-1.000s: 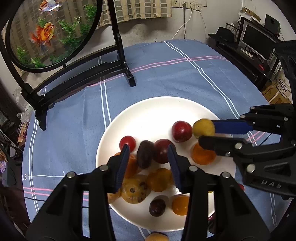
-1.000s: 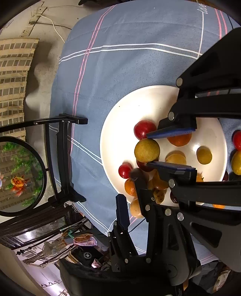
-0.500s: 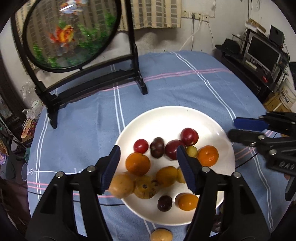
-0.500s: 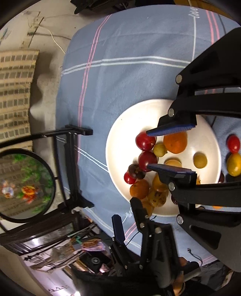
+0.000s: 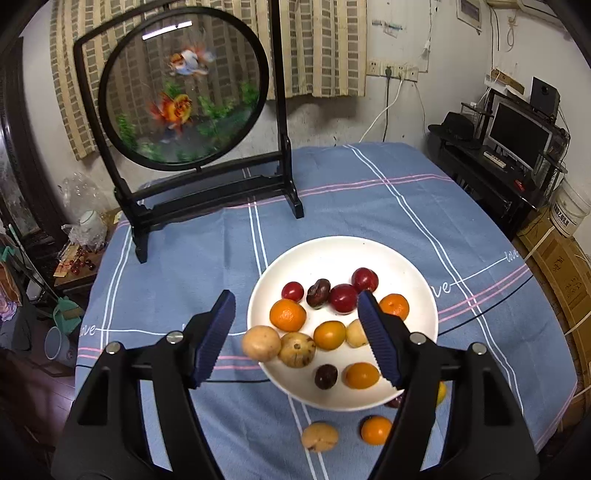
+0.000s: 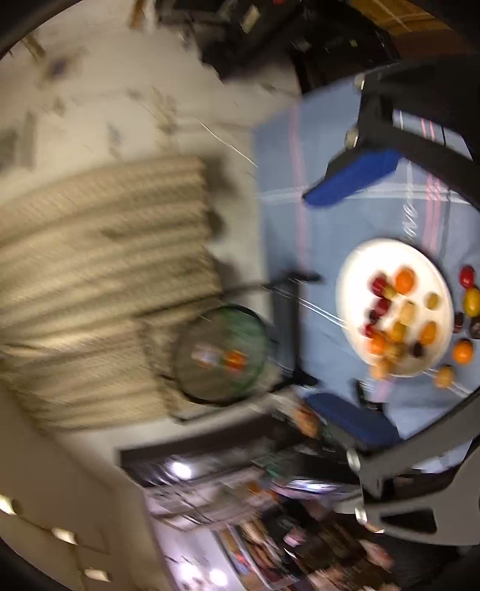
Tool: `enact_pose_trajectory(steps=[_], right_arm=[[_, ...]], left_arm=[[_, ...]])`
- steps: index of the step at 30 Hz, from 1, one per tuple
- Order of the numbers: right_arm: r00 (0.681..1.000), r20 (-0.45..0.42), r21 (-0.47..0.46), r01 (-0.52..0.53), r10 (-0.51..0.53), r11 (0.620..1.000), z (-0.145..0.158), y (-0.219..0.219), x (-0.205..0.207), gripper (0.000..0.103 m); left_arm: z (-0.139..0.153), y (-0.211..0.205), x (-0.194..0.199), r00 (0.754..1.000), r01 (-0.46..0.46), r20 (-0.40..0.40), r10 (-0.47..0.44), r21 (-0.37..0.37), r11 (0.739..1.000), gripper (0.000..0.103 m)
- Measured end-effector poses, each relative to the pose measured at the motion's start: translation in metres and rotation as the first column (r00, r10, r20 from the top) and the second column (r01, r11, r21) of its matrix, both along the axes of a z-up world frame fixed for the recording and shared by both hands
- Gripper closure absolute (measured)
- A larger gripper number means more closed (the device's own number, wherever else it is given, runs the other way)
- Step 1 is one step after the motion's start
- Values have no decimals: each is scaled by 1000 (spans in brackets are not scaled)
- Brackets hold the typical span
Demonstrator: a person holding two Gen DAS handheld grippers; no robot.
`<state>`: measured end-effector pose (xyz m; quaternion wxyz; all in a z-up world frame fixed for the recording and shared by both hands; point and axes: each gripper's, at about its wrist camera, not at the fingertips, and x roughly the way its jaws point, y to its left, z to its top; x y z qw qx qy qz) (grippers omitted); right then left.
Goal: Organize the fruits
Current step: 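Grasp a large dark purple plum with the right tool while the left tool grasps an orange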
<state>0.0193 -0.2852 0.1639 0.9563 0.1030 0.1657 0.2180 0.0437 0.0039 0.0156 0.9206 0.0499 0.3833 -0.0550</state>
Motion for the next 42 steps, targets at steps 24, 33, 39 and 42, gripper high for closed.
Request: enact_pose_trajectory(steps=[24, 33, 39, 42], right_arm=[[799, -600, -336, -295, 39, 894, -231, 91, -28, 32], [698, -703, -101, -290, 137, 952, -267, 109, -1, 48], [670, -716, -55, -334, 196, 941, -267, 112, -1, 80], [683, -698, -34, -328, 212, 944, -255, 99, -7, 81]], left_arm=[[-51, 34, -71, 987, -72, -144, 74, 17, 997, 31], [-72, 42, -80, 975, -71, -209, 75, 30, 997, 31], [-85, 7, -83, 969, 45, -244, -36, 34, 998, 30], [-94, -19, -83, 959, 137, -254, -125, 32, 990, 30]])
